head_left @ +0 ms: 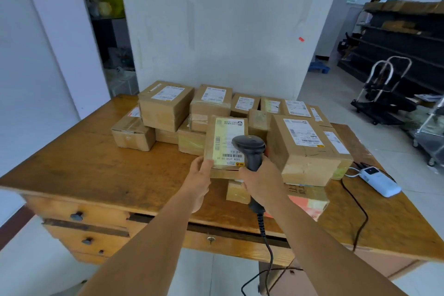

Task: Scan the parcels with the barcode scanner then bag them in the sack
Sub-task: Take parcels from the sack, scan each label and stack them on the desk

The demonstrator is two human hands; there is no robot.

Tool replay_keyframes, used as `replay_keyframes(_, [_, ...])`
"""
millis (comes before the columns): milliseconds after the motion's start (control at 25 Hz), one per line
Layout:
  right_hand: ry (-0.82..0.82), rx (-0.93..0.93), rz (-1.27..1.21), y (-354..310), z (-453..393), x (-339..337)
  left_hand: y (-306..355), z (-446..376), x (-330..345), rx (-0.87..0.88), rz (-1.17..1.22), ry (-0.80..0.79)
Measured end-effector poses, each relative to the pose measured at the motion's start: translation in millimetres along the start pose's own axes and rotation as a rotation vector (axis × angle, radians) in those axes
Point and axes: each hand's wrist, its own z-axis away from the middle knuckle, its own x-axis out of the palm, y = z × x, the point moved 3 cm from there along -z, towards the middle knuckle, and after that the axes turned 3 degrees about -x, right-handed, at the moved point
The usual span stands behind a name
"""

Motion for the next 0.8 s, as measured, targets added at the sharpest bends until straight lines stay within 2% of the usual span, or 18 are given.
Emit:
replay_keyframes(240, [-0.293,-0.112,-0.089,-44,19,93,-15,46,-115,0.03,0.343,0.288])
replay_keyframes(440, [-0.625,-0.172,-0.062,-61,57,193,-65,106,-207,0.079,0.492,0.639])
replay_keyframes(640, [-0.942,-0.218,-0.031,-56,112,277,-149,167,-271,0.044,0.61,0.987])
replay_keyframes(800, [-1.131,-0.251,0.006,-35,166,333,-242,215,-298,-0.08,0.694,1.206])
